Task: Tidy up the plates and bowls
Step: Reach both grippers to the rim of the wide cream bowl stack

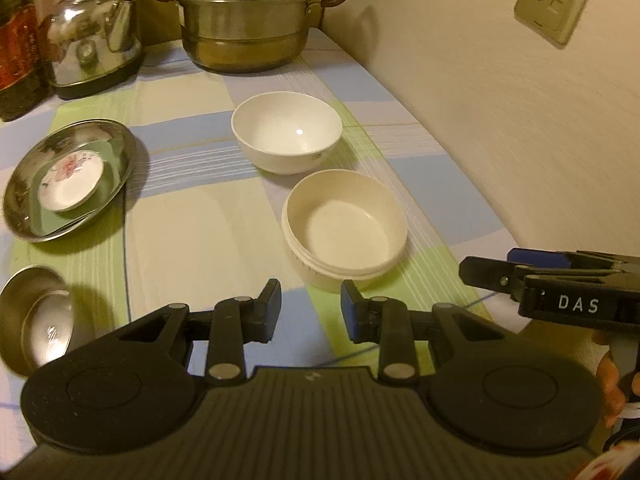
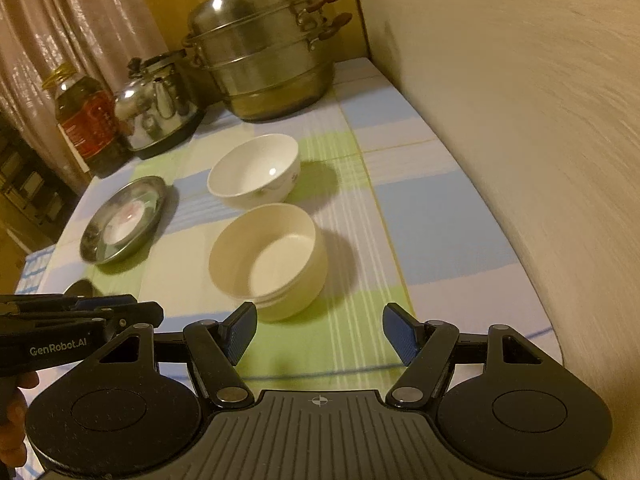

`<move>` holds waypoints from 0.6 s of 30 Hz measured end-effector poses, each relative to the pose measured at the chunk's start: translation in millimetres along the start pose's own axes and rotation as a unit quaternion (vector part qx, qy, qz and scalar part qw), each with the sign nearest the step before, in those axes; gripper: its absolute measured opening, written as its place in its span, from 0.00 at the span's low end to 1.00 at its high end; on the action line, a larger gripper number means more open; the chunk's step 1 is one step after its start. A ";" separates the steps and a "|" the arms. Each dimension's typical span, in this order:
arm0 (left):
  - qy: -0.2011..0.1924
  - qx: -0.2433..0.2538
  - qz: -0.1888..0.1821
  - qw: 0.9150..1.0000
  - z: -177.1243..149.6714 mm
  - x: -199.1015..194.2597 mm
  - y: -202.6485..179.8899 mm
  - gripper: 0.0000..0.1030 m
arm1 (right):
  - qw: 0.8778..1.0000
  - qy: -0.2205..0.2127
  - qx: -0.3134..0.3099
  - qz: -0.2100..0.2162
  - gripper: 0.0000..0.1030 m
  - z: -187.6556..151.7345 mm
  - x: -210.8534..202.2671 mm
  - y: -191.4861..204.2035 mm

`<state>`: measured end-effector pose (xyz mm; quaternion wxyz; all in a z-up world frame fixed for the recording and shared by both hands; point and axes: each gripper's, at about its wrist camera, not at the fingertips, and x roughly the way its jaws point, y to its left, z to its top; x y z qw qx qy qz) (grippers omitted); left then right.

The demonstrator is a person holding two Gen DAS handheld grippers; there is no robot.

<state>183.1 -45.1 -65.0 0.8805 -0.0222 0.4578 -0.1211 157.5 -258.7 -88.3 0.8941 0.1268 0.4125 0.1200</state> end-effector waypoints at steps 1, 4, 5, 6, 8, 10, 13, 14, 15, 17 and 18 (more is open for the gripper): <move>0.002 0.000 -0.004 1.000 2.6 4.1 1.8 0.28 | 1.000 0.002 0.002 0.001 0.68 2.7 4.6 -0.3; 0.008 0.003 -0.012 1.000 11.4 17.3 6.0 0.28 | 1.000 0.003 0.008 0.000 0.67 8.7 17.4 -0.4; 0.009 0.004 -0.014 1.000 14.1 21.0 6.4 0.28 | 1.000 0.004 0.008 -0.001 0.66 10.5 21.0 -0.2; 0.011 0.006 -0.016 1.000 16.7 25.0 7.3 0.28 | 1.000 0.004 0.008 -0.002 0.64 12.2 25.0 0.1; 0.015 0.010 -0.018 1.000 22.0 34.2 9.1 0.28 | 1.000 0.006 0.011 -0.001 0.59 15.0 32.6 0.7; 0.017 0.013 -0.021 1.000 26.3 42.2 10.8 0.28 | 1.000 0.010 0.016 -0.001 0.56 17.8 41.1 0.7; 0.022 0.017 -0.022 0.999 31.4 55.4 12.9 0.28 | 1.000 0.014 0.021 -0.001 0.53 20.9 52.4 0.6; 0.026 0.018 -0.021 0.999 33.0 60.3 13.7 0.28 | 1.000 0.016 0.022 -0.003 0.52 21.8 56.3 0.4; 0.029 0.020 -0.019 0.999 33.5 64.3 14.1 0.28 | 1.000 0.018 0.024 -0.003 0.51 22.8 60.3 0.1; 0.035 0.021 -0.015 0.999 35.6 72.8 16.2 0.28 | 0.999 0.020 0.027 -0.003 0.49 24.5 67.5 -0.4; 0.038 0.020 -0.014 0.999 36.6 75.4 17.0 0.28 | 0.999 0.022 0.028 -0.004 0.48 25.3 71.6 -0.5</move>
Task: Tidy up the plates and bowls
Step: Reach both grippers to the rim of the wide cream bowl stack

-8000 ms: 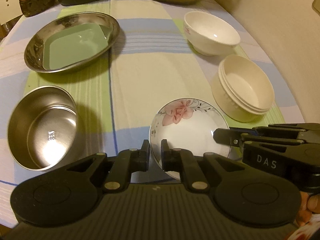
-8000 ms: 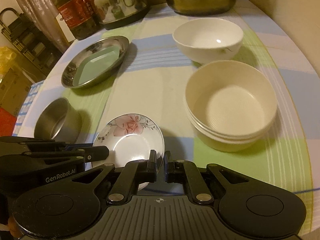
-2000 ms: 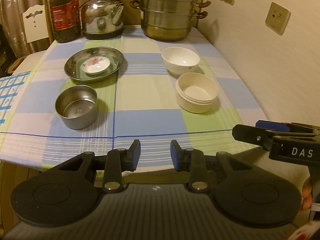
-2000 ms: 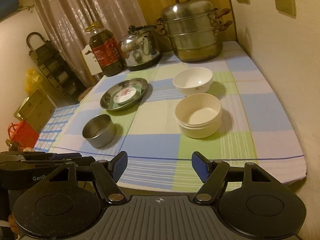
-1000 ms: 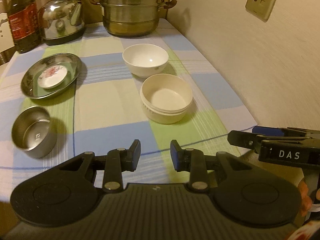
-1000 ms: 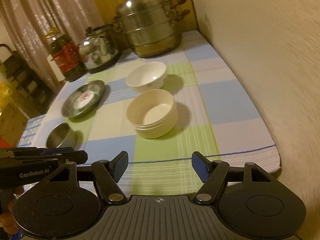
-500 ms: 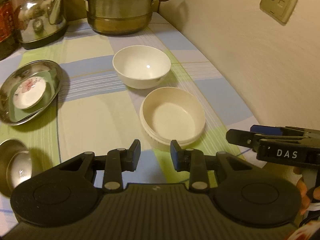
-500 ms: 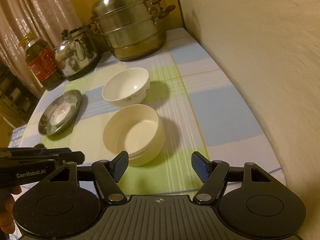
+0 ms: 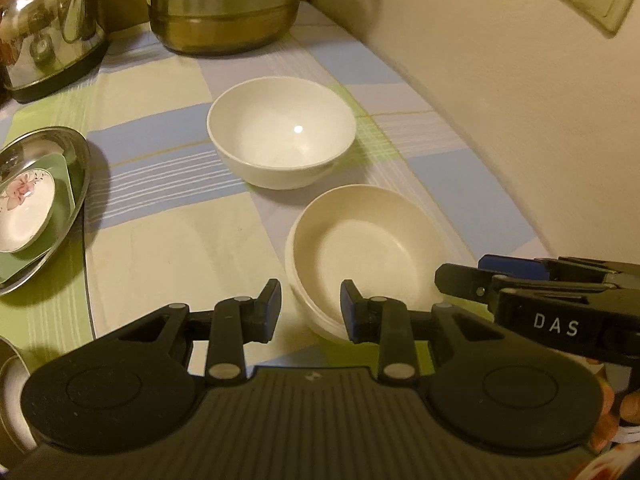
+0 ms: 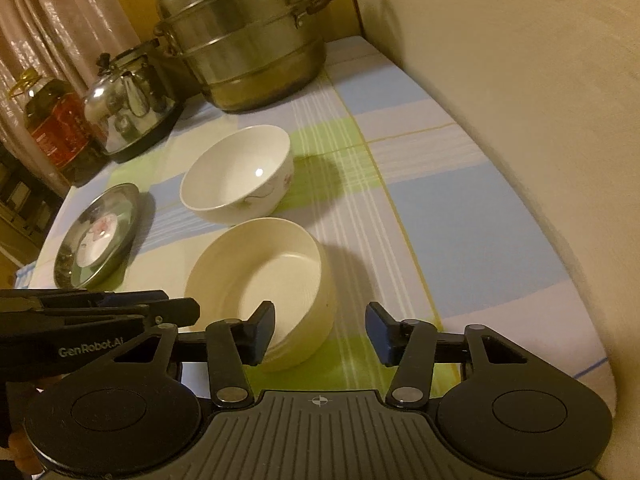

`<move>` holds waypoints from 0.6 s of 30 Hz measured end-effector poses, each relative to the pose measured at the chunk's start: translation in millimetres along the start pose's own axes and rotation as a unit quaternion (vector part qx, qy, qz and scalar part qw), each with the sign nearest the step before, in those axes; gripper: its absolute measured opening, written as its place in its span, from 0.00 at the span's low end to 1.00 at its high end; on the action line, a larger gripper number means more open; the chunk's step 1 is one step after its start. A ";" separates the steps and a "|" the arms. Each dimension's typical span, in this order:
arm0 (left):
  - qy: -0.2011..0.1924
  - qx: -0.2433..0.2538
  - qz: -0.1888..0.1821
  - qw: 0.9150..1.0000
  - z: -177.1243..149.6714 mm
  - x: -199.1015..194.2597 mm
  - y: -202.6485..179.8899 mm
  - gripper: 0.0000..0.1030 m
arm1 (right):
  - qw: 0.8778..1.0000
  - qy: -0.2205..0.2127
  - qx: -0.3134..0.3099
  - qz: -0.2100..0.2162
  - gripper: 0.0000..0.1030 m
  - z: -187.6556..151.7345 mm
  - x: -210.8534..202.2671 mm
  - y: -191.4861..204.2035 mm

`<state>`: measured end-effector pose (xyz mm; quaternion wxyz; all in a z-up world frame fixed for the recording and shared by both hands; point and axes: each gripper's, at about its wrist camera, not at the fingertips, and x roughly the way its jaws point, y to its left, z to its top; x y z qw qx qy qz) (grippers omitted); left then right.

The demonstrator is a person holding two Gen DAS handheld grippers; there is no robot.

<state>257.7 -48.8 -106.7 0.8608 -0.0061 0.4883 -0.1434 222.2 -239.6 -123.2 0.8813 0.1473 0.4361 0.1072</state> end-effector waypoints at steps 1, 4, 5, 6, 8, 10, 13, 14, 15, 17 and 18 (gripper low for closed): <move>0.004 -0.003 -0.001 1.000 0.9 3.4 1.8 0.28 | 1.000 0.001 0.001 0.000 0.47 0.8 3.0 0.5; 0.013 -0.008 -0.002 1.000 3.5 13.0 6.5 0.28 | 1.000 0.006 0.001 -0.005 0.44 3.5 13.6 2.1; 0.016 -0.009 -0.001 1.000 4.1 15.7 7.4 0.28 | 1.000 0.008 0.000 -0.007 0.44 3.9 16.2 2.4; 0.017 -0.009 -0.001 1.000 4.8 18.5 8.5 0.27 | 1.000 0.009 0.000 -0.010 0.43 4.5 19.1 2.7; 0.021 -0.010 0.001 1.000 6.8 24.0 10.2 0.27 | 1.000 0.010 -0.001 -0.012 0.42 5.9 24.3 2.7; 0.025 -0.011 -0.001 1.000 8.8 27.8 11.6 0.26 | 1.000 0.012 -0.001 -0.014 0.37 7.4 29.0 3.2; 0.027 -0.014 -0.008 0.999 9.7 31.0 14.3 0.22 | 1.000 0.015 -0.003 -0.015 0.29 8.3 34.4 3.9; 0.028 -0.014 -0.013 0.999 9.6 31.5 14.9 0.20 | 1.000 0.016 -0.004 -0.016 0.28 8.4 35.8 5.0; 0.028 -0.012 -0.018 0.999 9.7 31.6 14.9 0.16 | 1.000 0.017 -0.005 -0.015 0.23 8.4 36.5 5.4; 0.028 -0.006 -0.021 0.999 9.8 31.5 13.8 0.15 | 1.000 0.018 -0.010 -0.016 0.18 8.4 37.3 6.3; 0.028 -0.002 -0.020 0.999 9.6 31.1 12.9 0.15 | 1.000 0.020 -0.010 -0.019 0.17 8.8 37.4 6.8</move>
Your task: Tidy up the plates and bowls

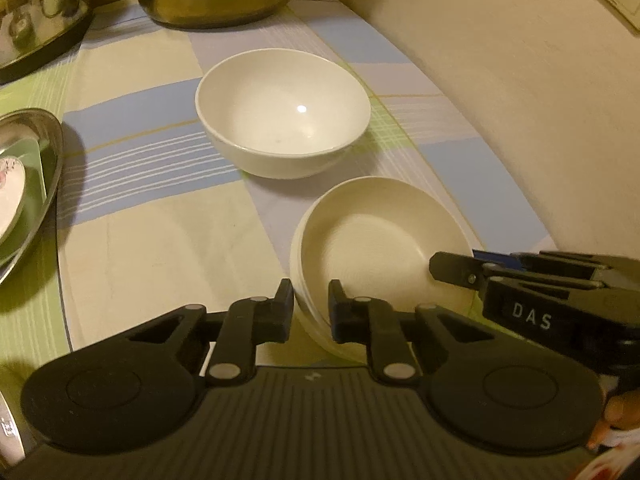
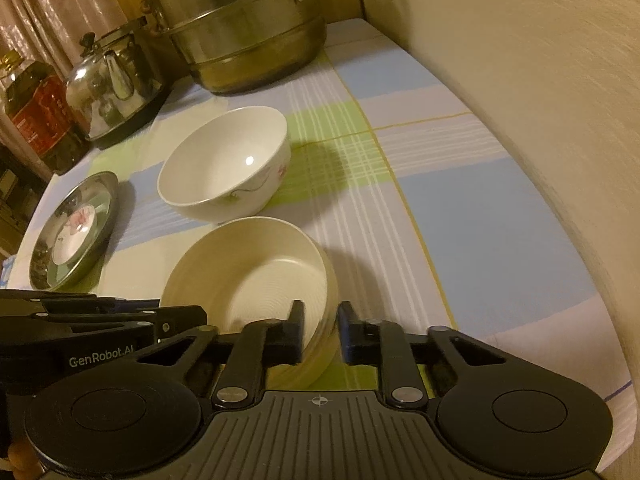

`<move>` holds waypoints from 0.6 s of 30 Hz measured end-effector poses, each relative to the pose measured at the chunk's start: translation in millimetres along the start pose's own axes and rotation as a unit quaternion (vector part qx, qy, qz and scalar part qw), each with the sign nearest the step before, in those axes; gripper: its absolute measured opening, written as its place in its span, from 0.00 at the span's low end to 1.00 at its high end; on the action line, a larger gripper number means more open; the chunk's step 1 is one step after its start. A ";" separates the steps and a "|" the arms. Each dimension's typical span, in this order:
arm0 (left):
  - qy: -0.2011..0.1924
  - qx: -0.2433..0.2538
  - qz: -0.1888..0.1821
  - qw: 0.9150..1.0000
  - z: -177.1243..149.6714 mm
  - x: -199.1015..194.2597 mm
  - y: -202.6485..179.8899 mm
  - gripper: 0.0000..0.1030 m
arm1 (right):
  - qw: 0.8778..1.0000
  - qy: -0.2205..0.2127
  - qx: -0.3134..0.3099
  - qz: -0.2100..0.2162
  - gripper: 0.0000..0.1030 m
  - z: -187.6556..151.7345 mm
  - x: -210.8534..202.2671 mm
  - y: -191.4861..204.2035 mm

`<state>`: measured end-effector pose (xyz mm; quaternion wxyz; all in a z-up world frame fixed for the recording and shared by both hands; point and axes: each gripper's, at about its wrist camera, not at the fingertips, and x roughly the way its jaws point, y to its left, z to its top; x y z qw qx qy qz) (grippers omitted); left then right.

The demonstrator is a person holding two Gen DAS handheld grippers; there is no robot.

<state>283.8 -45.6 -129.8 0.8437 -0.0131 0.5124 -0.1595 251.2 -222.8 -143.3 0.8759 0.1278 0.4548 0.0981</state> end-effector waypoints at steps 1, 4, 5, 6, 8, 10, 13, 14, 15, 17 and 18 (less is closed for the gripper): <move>0.000 0.003 0.000 1.000 -0.5 -0.4 0.0 0.15 | 1.000 0.001 -0.001 -0.001 0.17 0.6 0.0 0.5; 0.005 0.003 -0.005 1.000 -1.9 -1.3 -0.4 0.16 | 1.000 0.006 0.000 -0.002 0.15 1.8 -1.5 0.6; 0.006 0.002 -0.006 1.000 -2.3 -2.5 -0.2 0.16 | 1.000 0.008 0.000 -0.003 0.15 2.5 -2.2 0.8; 0.006 0.002 -0.008 1.000 -2.4 -4.2 -0.1 0.16 | 1.000 0.011 0.001 -0.002 0.15 3.1 -3.0 0.7; 0.004 0.004 -0.011 1.000 -2.7 -8.8 -0.7 0.16 | 1.000 0.015 0.002 -0.001 0.15 4.5 -6.6 1.5; -0.001 0.005 -0.013 1.000 -2.4 -14.6 -0.9 0.16 | 1.000 0.016 0.000 0.000 0.15 5.5 -11.1 3.1; -0.007 0.002 -0.016 1.000 -0.8 -23.2 -0.2 0.16 | 1.000 0.015 -0.002 0.002 0.15 7.7 -18.4 5.7; -0.010 0.001 -0.017 1.000 0.5 -25.9 -0.5 0.16 | 1.000 0.014 -0.002 0.003 0.15 8.8 -20.6 6.7; -0.012 0.001 -0.016 1.000 1.8 -28.9 -0.9 0.16 | 1.000 0.013 -0.003 0.004 0.15 9.9 -22.5 7.7; -0.020 0.003 -0.014 1.000 4.0 -35.6 -1.9 0.16 | 1.000 0.010 -0.006 0.006 0.15 13.2 -27.4 10.5; -0.024 0.005 -0.013 1.000 5.7 -39.1 -2.2 0.16 | 1.000 0.008 -0.008 0.008 0.15 15.5 -30.1 12.1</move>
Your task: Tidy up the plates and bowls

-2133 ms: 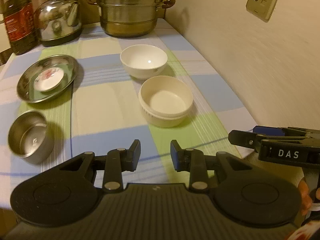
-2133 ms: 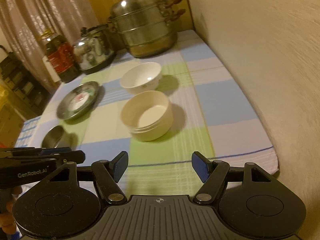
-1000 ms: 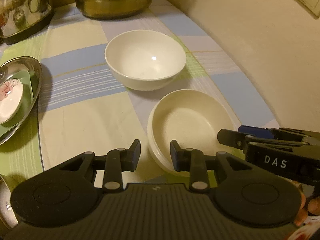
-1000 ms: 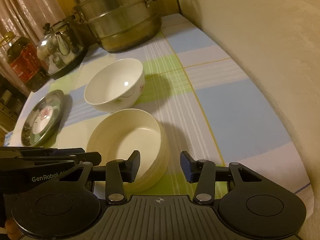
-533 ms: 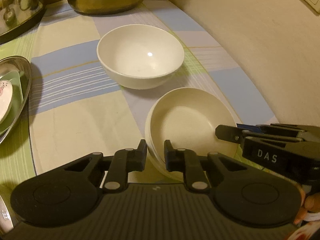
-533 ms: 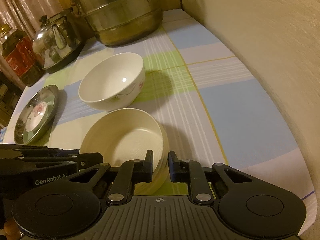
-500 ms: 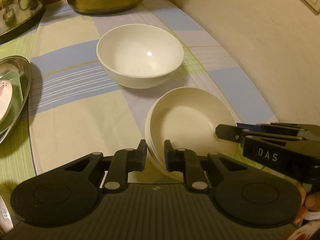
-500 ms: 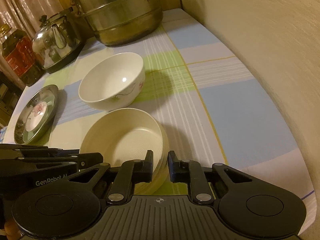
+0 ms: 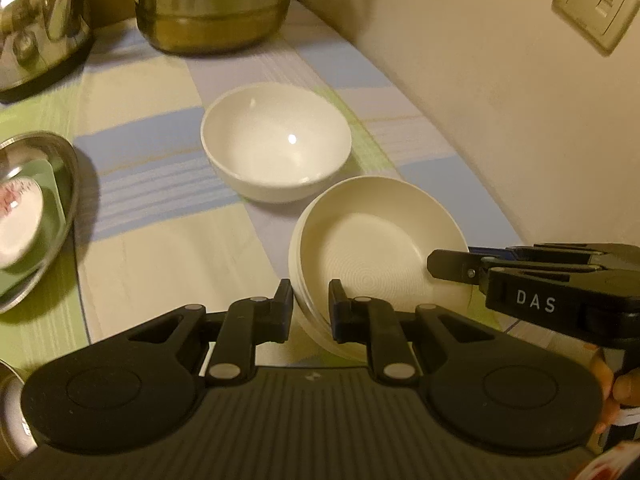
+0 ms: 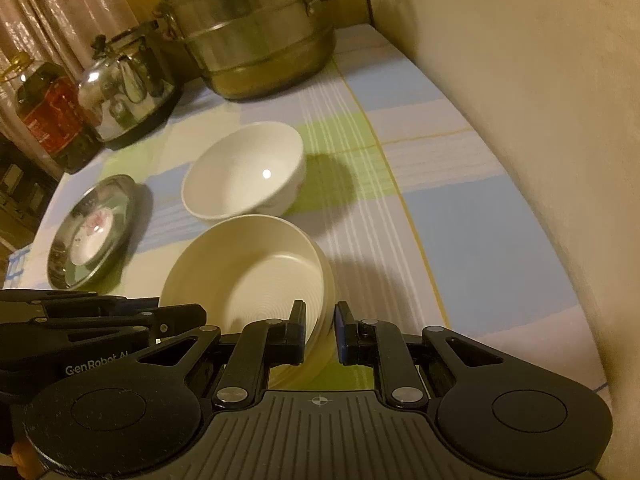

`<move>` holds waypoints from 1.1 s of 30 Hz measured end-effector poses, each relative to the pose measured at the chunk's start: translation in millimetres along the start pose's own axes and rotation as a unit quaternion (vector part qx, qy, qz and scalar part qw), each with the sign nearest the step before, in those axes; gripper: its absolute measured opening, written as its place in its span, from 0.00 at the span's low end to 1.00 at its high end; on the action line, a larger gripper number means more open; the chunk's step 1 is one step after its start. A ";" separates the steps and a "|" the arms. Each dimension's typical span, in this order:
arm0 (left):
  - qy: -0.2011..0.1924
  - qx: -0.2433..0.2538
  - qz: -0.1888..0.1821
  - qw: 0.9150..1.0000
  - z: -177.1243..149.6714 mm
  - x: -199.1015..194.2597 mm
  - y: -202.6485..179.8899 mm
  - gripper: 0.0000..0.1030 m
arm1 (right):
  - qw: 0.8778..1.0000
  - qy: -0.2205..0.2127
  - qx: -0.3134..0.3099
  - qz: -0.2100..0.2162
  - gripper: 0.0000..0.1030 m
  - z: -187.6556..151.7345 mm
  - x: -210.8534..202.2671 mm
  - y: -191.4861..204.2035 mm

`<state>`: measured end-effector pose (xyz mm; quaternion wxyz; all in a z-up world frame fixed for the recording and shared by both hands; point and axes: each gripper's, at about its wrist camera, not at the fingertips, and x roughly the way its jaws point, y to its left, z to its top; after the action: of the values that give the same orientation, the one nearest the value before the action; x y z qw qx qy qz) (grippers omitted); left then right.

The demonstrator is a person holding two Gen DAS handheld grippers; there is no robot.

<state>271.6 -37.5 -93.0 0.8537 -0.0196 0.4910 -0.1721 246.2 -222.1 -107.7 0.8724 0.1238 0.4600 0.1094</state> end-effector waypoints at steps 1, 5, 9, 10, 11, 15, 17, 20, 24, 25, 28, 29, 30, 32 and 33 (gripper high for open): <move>-0.003 0.000 0.001 1.000 1.7 -2.8 -0.3 0.16 | 1.000 -0.002 -0.001 0.001 0.15 2.1 -2.1 1.4; -0.022 -0.005 0.004 1.000 12.9 -14.5 1.5 0.16 | 1.000 -0.015 -0.009 0.005 0.15 12.9 -8.7 8.2; -0.038 -0.007 0.009 0.999 26.5 -22.5 6.1 0.16 | 0.999 -0.028 -0.015 0.011 0.15 27.9 -11.5 14.6; -0.041 -0.007 0.011 0.999 30.0 -22.9 7.5 0.16 | 0.999 -0.032 -0.019 0.011 0.15 32.3 -11.3 16.3; -0.043 -0.008 0.013 0.999 34.1 -23.0 9.0 0.16 | 0.999 -0.034 -0.022 0.011 0.15 36.9 -10.2 18.4; -0.051 -0.011 0.022 0.998 52.2 -21.2 17.6 0.16 | 0.999 -0.042 -0.031 0.011 0.15 56.7 -2.8 24.8; -0.053 -0.016 0.023 0.998 61.2 -19.2 22.4 0.16 | 0.999 -0.043 -0.031 0.012 0.15 68.2 2.1 26.7; -0.057 -0.024 0.024 0.998 74.7 -15.4 30.1 0.16 | 0.998 -0.045 -0.031 0.018 0.15 85.5 10.3 29.7; -0.057 -0.025 0.034 0.997 86.6 -6.1 36.5 0.16 | 0.998 -0.043 -0.030 0.027 0.15 105.0 23.6 31.9; -0.055 -0.027 0.035 0.998 87.8 -4.2 37.5 0.16 | 0.998 -0.041 -0.031 0.027 0.15 108.5 27.3 32.8; -0.050 -0.032 0.033 0.998 92.0 3.0 41.4 0.16 | 0.999 -0.034 -0.032 0.022 0.15 115.5 37.6 34.4; -0.048 -0.033 0.033 0.998 92.8 5.2 42.1 0.16 | 0.999 -0.031 -0.031 0.021 0.15 117.0 40.2 33.9; -0.046 -0.032 0.033 0.998 93.0 7.2 42.2 0.16 | 0.999 -0.028 -0.029 0.021 0.15 117.8 43.3 33.0; -0.041 -0.033 0.035 0.998 94.2 13.2 43.8 0.16 | 0.999 -0.020 -0.022 0.020 0.15 118.8 49.9 30.5; -0.038 -0.033 0.036 0.998 94.4 16.2 44.5 0.16 | 0.999 -0.015 -0.020 0.020 0.15 118.9 53.3 29.5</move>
<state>371.0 -13.4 -66.6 0.8764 -0.0363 0.4640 -0.1239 372.0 -191.7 -74.7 0.8793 0.1173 0.4419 0.1336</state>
